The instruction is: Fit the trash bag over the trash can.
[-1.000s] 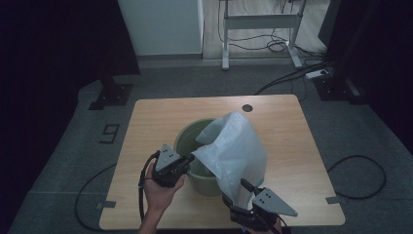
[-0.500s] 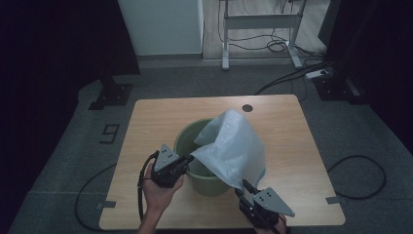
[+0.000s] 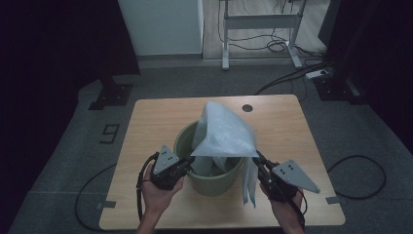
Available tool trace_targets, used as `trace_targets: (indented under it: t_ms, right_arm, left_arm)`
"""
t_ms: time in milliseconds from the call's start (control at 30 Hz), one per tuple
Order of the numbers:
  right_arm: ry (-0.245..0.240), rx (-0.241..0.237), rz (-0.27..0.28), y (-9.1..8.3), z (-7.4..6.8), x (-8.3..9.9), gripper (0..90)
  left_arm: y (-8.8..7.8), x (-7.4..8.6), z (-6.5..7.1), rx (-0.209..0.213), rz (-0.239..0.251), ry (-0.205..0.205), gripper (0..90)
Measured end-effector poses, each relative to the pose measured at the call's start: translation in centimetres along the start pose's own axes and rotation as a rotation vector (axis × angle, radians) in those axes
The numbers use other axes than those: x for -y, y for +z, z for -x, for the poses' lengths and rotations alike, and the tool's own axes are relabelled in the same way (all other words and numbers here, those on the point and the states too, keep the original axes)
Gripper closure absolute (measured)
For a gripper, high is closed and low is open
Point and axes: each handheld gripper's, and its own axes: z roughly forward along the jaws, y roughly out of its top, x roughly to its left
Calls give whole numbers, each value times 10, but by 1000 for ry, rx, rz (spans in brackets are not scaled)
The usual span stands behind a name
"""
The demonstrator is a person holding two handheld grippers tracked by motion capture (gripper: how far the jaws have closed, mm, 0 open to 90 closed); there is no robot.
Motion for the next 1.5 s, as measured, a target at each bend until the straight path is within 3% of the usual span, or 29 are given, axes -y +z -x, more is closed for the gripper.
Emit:
trace_targets:
  t_ms: [167, 400, 533, 600, 733, 1033, 1267, 1500]
  right_arm:
    - [-13, -59, 38, 18, 0, -27, 880]
    - [-26, -118, 40, 39, -13, -38, 882]
    - [-38, -152, 22, 46, -20, -35, 883]
    - [-37, -160, 11, 49, -19, -34, 884]
    - [-33, -154, -16, 51, -11, -31, 885]
    - [-36, -166, -46, 52, -4, -32, 885]
    - [-32, -184, -51, 53, -3, -32, 884]
    - [-27, -203, -40, 53, -6, -34, 885]
  left_arm:
    - [-3, 3, -3, 1, -4, -6, 900]
    - [-5, 11, -3, 18, -19, -8, 889]
    - [-11, 12, 1, -47, 8, 4, 607]
    - [-16, 10, 2, -51, 10, 2, 458]
    - [-24, 3, 5, -60, 35, 25, 356]
    - [-19, -22, 4, -52, 61, 69, 349]
    - [-7, -35, -2, -26, 50, 71, 390]
    - [3, -38, -2, 9, 27, 85, 658]
